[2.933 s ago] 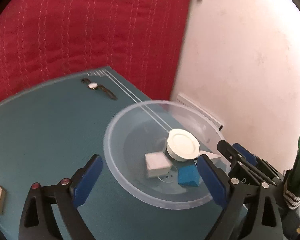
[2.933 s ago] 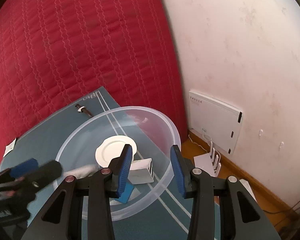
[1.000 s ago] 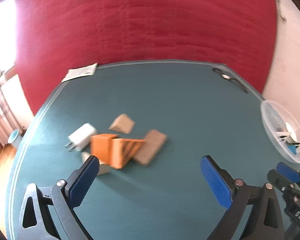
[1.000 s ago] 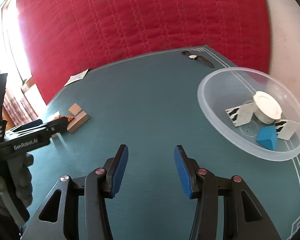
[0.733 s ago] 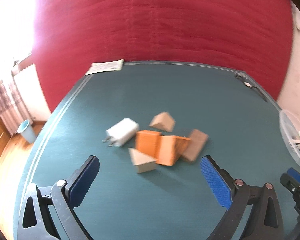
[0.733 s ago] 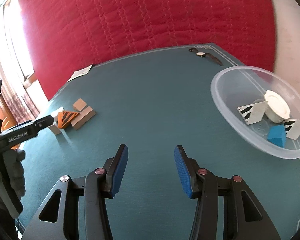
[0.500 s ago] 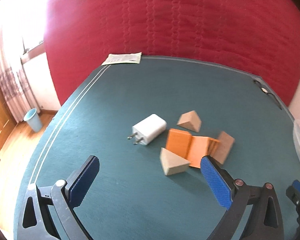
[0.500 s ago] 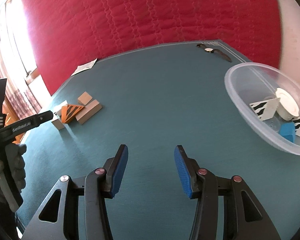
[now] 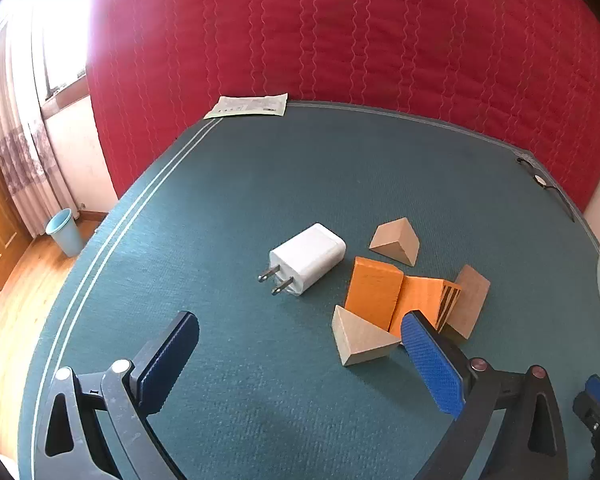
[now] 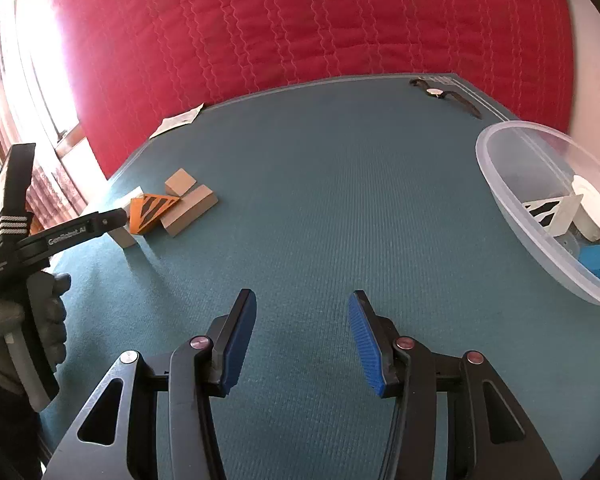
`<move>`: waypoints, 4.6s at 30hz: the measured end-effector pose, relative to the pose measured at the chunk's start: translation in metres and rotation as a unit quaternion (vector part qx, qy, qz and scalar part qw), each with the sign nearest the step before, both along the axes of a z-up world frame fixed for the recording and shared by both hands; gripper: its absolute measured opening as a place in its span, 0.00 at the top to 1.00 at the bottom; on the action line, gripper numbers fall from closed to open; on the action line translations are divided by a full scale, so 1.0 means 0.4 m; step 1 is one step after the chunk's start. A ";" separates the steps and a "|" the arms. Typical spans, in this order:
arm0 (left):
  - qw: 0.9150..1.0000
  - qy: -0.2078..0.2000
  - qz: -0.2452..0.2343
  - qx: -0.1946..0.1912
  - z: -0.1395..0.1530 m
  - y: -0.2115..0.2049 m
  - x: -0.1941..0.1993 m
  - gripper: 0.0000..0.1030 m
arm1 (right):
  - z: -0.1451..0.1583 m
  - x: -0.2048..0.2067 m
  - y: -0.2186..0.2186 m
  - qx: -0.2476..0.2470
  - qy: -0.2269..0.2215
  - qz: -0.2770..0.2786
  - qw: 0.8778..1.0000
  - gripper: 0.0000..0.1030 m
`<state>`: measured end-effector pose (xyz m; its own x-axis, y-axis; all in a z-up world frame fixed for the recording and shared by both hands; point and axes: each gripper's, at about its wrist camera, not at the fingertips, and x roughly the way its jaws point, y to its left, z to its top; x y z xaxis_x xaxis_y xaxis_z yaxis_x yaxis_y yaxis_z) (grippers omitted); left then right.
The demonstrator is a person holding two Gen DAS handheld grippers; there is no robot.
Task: Organize rigid objects
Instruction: 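Open both grippers in the bowl and move them back to the blocks, then grasp the tan square wooden block with the left gripper, then grasp the tan wooden plank with the right gripper while the left gripper holds its block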
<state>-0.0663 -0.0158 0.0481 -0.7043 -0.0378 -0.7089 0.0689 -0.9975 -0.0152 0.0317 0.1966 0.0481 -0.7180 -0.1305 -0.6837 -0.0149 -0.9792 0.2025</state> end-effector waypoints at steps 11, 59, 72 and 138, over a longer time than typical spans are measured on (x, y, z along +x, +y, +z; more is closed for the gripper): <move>0.999 -0.014 0.026 -0.026 -0.025 -0.071 0.037 0.00 | -0.001 0.000 0.004 -0.006 0.000 0.001 1.000 0.52; 0.999 0.016 -0.035 0.023 -0.030 -0.031 0.053 0.70 | 0.038 -0.127 -0.166 0.026 -0.013 0.109 0.994 0.52; 0.999 0.007 -0.024 0.040 -0.035 -0.048 0.050 0.70 | -0.001 -0.236 -0.268 0.019 -0.029 0.123 0.992 0.52; 0.999 0.000 -0.026 0.046 -0.045 -0.029 0.047 0.70 | -0.002 -0.386 -0.302 0.112 -0.016 0.138 0.984 0.52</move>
<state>-0.0475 -0.0272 0.0302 -0.7032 0.0642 -0.7081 0.0171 -0.9941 -0.1070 -0.1225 0.0760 0.0475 -0.6535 -0.1601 -0.7398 0.2547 -0.9669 -0.0157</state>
